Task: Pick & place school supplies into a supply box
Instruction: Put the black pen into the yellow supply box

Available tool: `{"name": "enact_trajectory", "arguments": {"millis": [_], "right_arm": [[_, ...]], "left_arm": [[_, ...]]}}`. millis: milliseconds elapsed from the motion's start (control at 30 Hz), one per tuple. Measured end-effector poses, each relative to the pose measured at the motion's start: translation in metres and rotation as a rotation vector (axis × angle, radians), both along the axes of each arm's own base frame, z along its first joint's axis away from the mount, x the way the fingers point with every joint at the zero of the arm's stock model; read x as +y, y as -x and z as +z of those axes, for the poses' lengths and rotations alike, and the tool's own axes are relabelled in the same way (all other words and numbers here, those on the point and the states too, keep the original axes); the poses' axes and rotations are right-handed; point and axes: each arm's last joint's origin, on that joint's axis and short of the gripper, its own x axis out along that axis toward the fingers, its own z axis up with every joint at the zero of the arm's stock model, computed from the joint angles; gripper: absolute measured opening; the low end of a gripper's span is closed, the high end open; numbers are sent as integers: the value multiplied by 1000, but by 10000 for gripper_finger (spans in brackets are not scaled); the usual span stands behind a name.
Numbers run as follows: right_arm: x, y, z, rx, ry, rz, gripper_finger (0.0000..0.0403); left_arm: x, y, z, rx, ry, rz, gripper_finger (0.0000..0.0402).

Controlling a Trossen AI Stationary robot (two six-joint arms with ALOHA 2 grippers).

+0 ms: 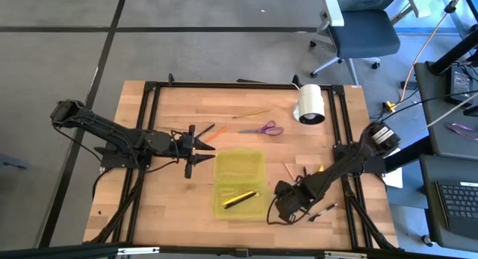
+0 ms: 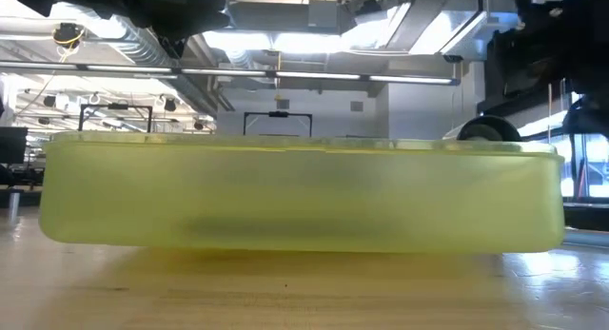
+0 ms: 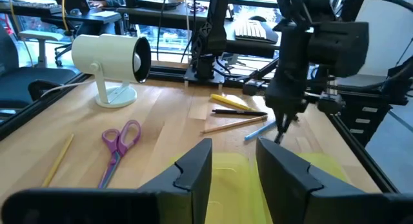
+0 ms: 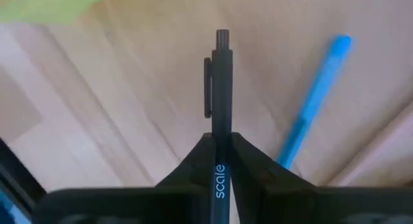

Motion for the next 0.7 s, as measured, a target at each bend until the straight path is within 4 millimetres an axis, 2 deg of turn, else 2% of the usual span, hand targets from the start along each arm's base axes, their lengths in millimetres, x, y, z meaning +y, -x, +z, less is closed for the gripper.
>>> {"name": "enact_trajectory", "arguments": {"millis": [233, 400, 567, 700], "right_arm": [[-11, 0, 26, -97, -18, -115, 33], [-19, -12, 51, -224, 44, -155, 31], [-22, -40, 78, -461, 149, -56, 37], [-26, -68, 85, -600, 165, 21, 35]], "left_arm": [[0, 0, 0, -1, 11, 2, 115], [0, 0, 0, -1, 23, 4, 114], [0, 0, 0, -1, 22, 10, 112], [1, 0, 0, -3, 16, 44, 114]]}}
